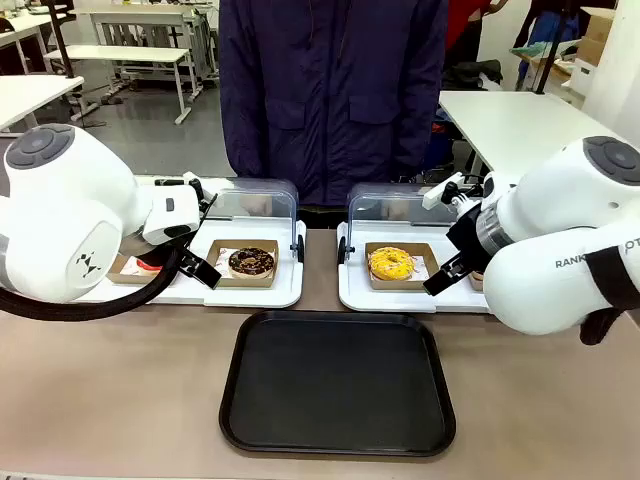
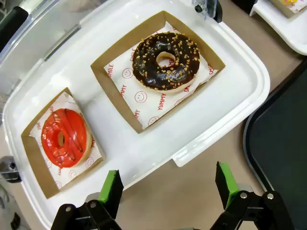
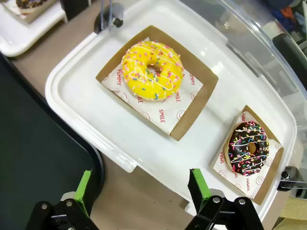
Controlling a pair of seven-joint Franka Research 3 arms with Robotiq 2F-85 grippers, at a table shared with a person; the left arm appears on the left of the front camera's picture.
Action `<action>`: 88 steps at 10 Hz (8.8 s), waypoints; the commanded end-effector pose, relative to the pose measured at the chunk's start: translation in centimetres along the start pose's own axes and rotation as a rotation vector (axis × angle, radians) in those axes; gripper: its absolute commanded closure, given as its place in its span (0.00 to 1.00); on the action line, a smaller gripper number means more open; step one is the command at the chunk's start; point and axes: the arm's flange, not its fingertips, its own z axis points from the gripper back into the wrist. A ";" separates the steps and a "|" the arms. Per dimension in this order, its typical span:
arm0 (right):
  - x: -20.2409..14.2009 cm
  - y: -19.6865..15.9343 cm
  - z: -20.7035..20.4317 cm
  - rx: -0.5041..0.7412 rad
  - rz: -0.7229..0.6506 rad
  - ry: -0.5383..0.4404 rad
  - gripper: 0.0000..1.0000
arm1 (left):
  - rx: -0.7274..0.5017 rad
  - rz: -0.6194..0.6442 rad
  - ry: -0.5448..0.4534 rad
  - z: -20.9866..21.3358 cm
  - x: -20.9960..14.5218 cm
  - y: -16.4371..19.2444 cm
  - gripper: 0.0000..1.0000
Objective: Move the first donut from the left to the tray.
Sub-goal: Pick up the Paper togo box containing the Donut indicated by the person and place it on the Handle tray.
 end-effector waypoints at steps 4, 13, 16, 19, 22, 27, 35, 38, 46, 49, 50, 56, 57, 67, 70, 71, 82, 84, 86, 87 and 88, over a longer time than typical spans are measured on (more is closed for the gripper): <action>0.0 0.0 0.0 0.000 0.000 0.000 0.00 | 0.000 0.000 0.000 0.0 0.0 0.0 0.00; 7.1 -6.3 8.0 0.049 -0.080 -0.103 0.00 | -0.118 0.037 -0.079 7.0 6.7 6.4 0.00; 4.0 -14.2 15.4 0.170 -0.092 -0.242 0.00 | -0.313 -0.027 -0.125 11.6 8.1 14.6 0.00; -3.4 -20.7 18.4 0.286 0.036 -0.382 0.00 | -0.545 -0.123 -0.239 13.5 4.6 23.1 0.00; -8.5 -23.1 18.8 0.319 0.130 -0.403 0.00 | -0.652 -0.165 -0.409 13.6 -0.6 28.8 0.00; -9.1 -23.5 19.3 0.306 0.098 -0.428 0.00 | -0.638 -0.150 -0.423 13.9 -2.6 29.0 0.00; -10.4 -29.9 20.5 0.344 -0.006 -0.509 0.00 | -0.752 -0.082 -0.505 10.8 -5.9 34.8 0.00; -10.4 -29.9 20.5 0.344 -0.006 -0.509 0.00 | -0.752 -0.082 -0.505 10.8 -5.9 34.8 0.00; -10.4 -29.9 20.5 0.344 -0.006 -0.509 0.00 | -0.752 -0.082 -0.505 10.8 -5.9 34.8 0.00; -10.4 -29.9 20.5 0.344 -0.006 -0.509 0.00 | -0.752 -0.082 -0.505 10.8 -5.9 34.8 0.00; -10.4 -29.9 20.5 0.344 -0.006 -0.509 0.00 | -0.752 -0.082 -0.505 10.8 -5.9 34.8 0.00; -10.4 -29.9 20.5 0.344 -0.006 -0.509 0.00 | -0.752 -0.082 -0.505 10.8 -5.9 34.8 0.00; -10.4 -29.9 20.5 0.344 -0.006 -0.509 0.00 | -0.752 -0.082 -0.505 10.8 -5.9 34.8 0.00; -10.4 -29.9 20.5 0.344 -0.006 -0.509 0.00 | -0.752 -0.082 -0.505 10.8 -5.9 34.8 0.00; -10.4 -29.9 20.5 0.344 -0.006 -0.509 0.00 | -0.752 -0.082 -0.505 10.8 -5.9 34.8 0.00; -10.4 -29.9 20.5 0.344 -0.006 -0.509 0.00 | -0.752 -0.082 -0.505 10.8 -5.9 34.8 0.00; -10.4 -29.9 20.5 0.344 -0.006 -0.509 0.00 | -0.752 -0.082 -0.505 10.8 -5.9 34.8 0.00; -10.4 -29.9 20.5 0.344 -0.006 -0.509 0.00 | -0.752 -0.082 -0.505 10.8 -5.9 34.8 0.00; -10.4 -29.9 20.5 0.344 -0.006 -0.509 0.00 | -0.752 -0.082 -0.505 10.8 -5.9 34.8 0.00; -10.4 -29.9 20.5 0.344 -0.006 -0.509 0.00 | -0.752 -0.082 -0.505 10.8 -5.9 34.8 0.00; -10.4 -29.9 20.5 0.344 -0.006 -0.509 0.00 | -0.752 -0.082 -0.505 10.8 -5.9 34.8 0.00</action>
